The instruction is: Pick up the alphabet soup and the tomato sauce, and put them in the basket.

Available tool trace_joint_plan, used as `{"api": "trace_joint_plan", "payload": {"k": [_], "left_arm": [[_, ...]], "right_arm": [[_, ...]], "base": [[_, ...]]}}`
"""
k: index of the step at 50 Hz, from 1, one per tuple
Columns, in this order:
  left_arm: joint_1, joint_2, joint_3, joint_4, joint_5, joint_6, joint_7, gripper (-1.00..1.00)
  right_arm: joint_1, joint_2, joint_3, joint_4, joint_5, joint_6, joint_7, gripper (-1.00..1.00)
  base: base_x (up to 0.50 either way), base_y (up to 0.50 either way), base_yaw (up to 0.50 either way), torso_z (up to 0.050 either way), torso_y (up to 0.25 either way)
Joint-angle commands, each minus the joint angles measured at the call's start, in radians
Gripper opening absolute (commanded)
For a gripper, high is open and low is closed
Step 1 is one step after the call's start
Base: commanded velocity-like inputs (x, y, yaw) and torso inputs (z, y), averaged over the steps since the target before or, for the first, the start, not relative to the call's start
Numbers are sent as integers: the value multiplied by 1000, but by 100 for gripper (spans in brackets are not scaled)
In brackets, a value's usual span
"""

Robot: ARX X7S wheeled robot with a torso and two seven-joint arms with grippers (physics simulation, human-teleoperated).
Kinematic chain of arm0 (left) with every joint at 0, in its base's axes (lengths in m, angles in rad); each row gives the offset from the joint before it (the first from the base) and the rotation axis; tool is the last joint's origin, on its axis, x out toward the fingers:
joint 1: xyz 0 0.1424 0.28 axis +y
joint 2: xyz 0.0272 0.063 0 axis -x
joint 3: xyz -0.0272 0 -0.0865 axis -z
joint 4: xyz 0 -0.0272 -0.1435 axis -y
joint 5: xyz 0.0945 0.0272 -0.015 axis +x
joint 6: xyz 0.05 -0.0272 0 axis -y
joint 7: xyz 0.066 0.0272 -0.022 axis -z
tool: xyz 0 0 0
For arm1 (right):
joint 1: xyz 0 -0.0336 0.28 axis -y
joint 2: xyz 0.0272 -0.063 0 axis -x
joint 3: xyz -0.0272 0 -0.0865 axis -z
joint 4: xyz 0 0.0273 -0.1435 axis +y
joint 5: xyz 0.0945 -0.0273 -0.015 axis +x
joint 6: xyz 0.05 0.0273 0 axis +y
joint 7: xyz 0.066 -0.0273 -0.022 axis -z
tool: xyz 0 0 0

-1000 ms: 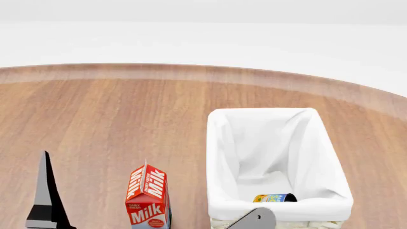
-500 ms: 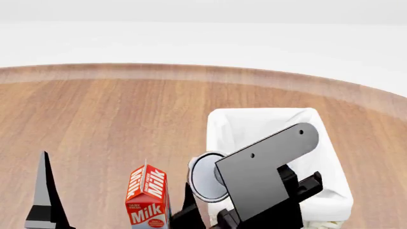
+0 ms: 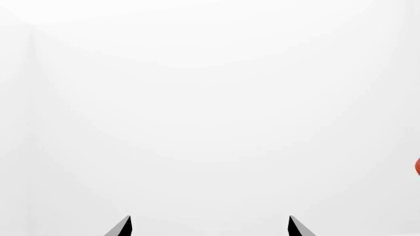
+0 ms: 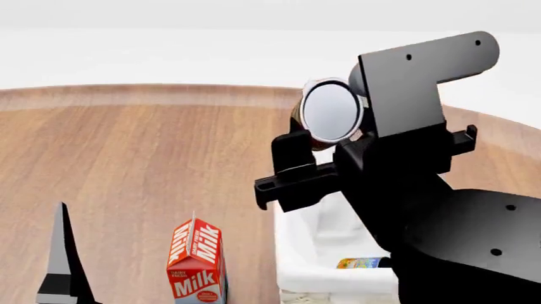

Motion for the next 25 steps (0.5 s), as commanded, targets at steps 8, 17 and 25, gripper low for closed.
{"api": "trace_joint_plan", "payload": {"k": [8,17,25], "left_arm": [[0,-7,-8,8,-8,0,-4,100],[-3,-5,-2,4,-5,-2,-4,100],[-10,-5,1,3,-5,-6,-2,100]], "right_arm": [[98,-105,-36,275,-156,-12,-124,-100],[88,-142,-73,422,-264,-70,-191,-100],[76,-195,-122,556,-378,-145,-265,-100]], "base": [[0,0,0,0,0],[0,0,0,0,0],[0,0,0,0,0]]}}
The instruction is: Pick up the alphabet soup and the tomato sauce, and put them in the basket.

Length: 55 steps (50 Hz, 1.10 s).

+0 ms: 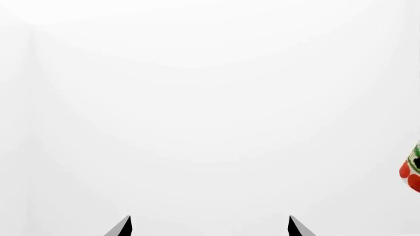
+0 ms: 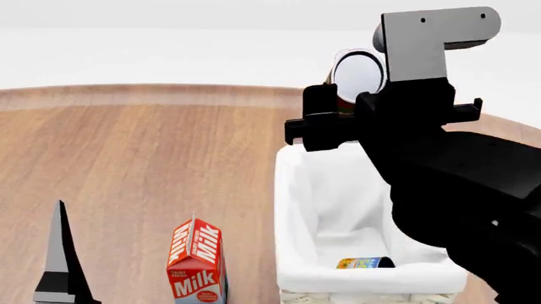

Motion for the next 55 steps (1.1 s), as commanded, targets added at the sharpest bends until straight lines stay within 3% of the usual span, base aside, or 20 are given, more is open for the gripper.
{"api": "trace_joint_plan", "payload": {"k": [1,22,55], "left_arm": [[-4,0,4,-2,1,-1,1,100],[-19,11,28,-14,11,-9,2,100],[-19,0,16,-6,-4,-8,-2,100]], "right_arm": [[0,-63,-44,168,-153,-70,-101,-100],[22,-210,-99,534,-290,-168,-144,-100],[-33,-312,-96,748,-294,-214,-171,-100]], "base": [[0,0,0,0,0],[0,0,0,0,0],[0,0,0,0,0]]}}
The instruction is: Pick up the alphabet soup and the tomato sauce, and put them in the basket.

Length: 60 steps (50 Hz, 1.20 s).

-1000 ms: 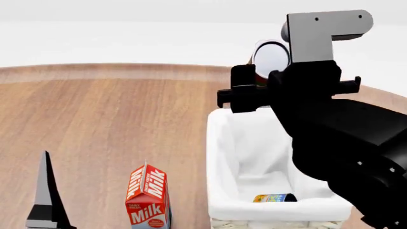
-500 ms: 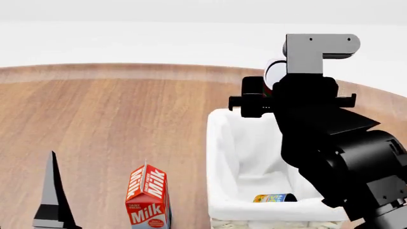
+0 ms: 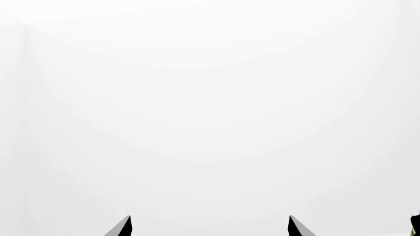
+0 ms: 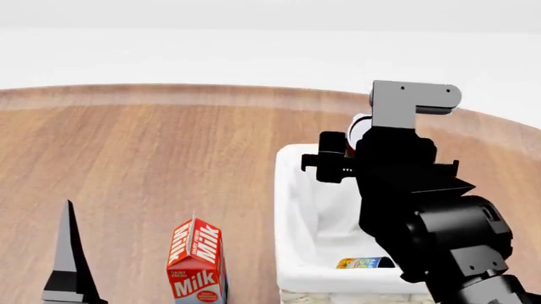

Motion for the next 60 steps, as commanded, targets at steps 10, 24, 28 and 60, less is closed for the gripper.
{"api": "trace_joint_plan", "payload": {"k": [10,24,28,60], "left_arm": [[2,-8,-8,16,-4,-6,-7,100],[6,-8,-5,7,-3,5,-8,100],[7,-8,-3,4,-2,8,-9,100],[-2,-11,0,9,-5,0,-11,100]], "right_arm": [[-20,-33,-5,75,-27,27,-31,-100],[-38,-56,-22,143,-44,14,-61,-100],[-46,-59,-27,145,-45,14,-69,-100],[-52,-52,-25,142,-44,13,-75,-100]], "base": [[0,0,0,0,0],[0,0,0,1,0],[0,0,0,0,0],[0,0,0,0,0]]}}
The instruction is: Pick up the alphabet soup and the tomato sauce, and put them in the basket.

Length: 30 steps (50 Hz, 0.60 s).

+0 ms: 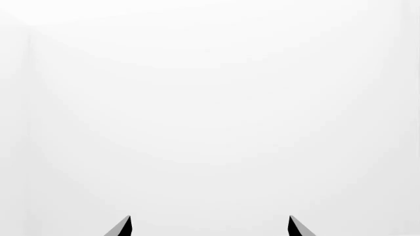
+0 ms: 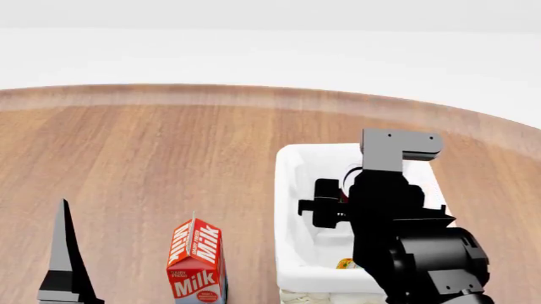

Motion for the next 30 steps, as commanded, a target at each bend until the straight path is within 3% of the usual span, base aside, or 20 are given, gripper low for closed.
{"api": "trace_joint_plan", "payload": {"k": [1,11,12,30], "left_arm": [[-4,-1,1,6,-1,-6,-1,100],[2,-5,0,8,-1,-1,-4,100],[2,-5,0,8,-1,-1,-4,100],[3,-5,4,2,0,4,-5,100]], "right_arm": [[1,9,5,-21,-31,9,-8,-100],[5,3,4,-1,-35,7,-11,-100],[5,2,-1,-2,-37,7,-20,100],[3,5,-3,-18,-40,2,-28,100]], "base": [[0,0,0,0,0],[0,0,0,0,0],[0,0,0,0,0],[0,0,0,0,0]]}}
